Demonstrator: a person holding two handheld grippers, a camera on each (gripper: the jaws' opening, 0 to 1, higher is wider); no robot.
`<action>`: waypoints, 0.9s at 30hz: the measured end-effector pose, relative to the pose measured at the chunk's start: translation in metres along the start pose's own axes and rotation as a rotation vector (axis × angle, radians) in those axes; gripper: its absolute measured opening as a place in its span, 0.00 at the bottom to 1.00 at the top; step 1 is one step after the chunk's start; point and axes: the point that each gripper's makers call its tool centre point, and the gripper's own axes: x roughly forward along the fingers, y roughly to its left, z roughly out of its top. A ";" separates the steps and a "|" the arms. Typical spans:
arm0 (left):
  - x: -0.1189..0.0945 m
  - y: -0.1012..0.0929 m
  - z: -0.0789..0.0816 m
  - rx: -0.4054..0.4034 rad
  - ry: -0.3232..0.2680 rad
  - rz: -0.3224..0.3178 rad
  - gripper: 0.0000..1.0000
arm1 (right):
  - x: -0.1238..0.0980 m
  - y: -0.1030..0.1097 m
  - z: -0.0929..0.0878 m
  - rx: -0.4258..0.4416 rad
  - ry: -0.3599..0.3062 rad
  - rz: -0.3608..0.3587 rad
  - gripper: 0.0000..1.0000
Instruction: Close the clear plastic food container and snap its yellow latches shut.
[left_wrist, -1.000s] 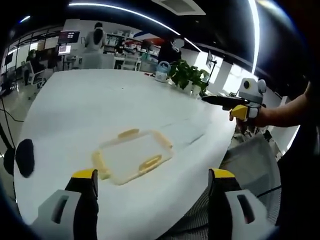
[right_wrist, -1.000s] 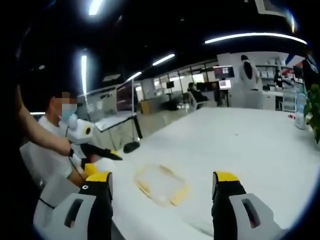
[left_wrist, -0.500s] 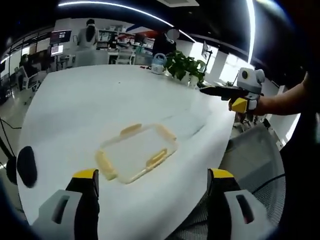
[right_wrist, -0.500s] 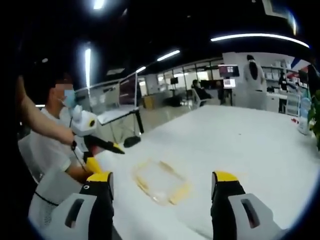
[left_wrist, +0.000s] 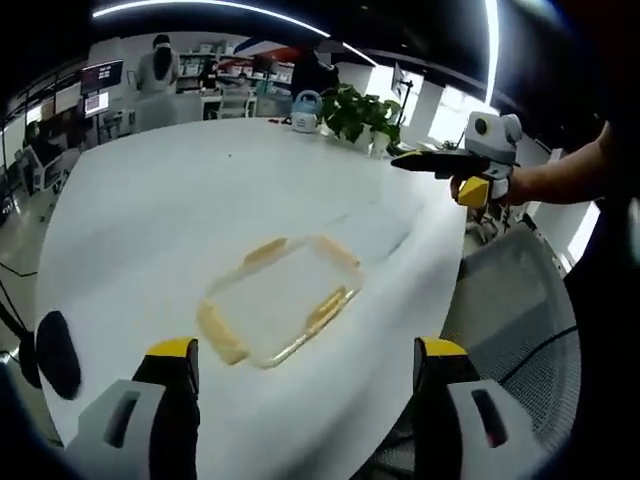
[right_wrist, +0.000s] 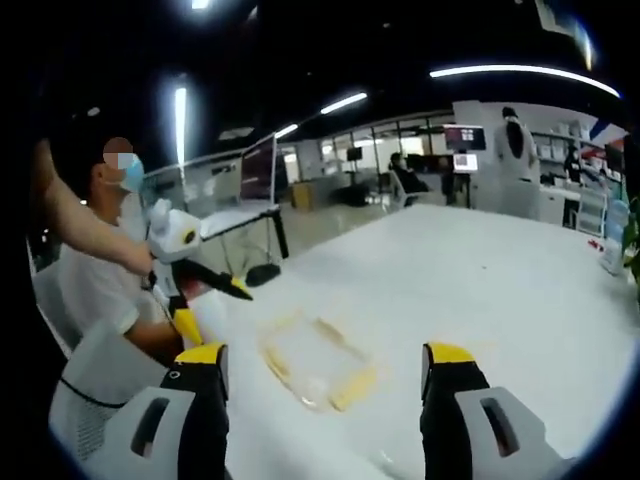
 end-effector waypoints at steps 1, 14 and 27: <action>0.000 0.000 0.000 0.005 0.004 -0.002 0.89 | 0.001 0.000 0.001 -0.003 0.000 0.001 0.79; 0.004 0.005 -0.003 0.047 0.046 -0.027 0.88 | 0.008 -0.004 -0.003 -0.008 0.022 0.009 0.79; 0.007 0.017 -0.005 0.087 0.089 -0.036 0.87 | 0.016 -0.010 -0.005 -0.031 0.050 0.022 0.79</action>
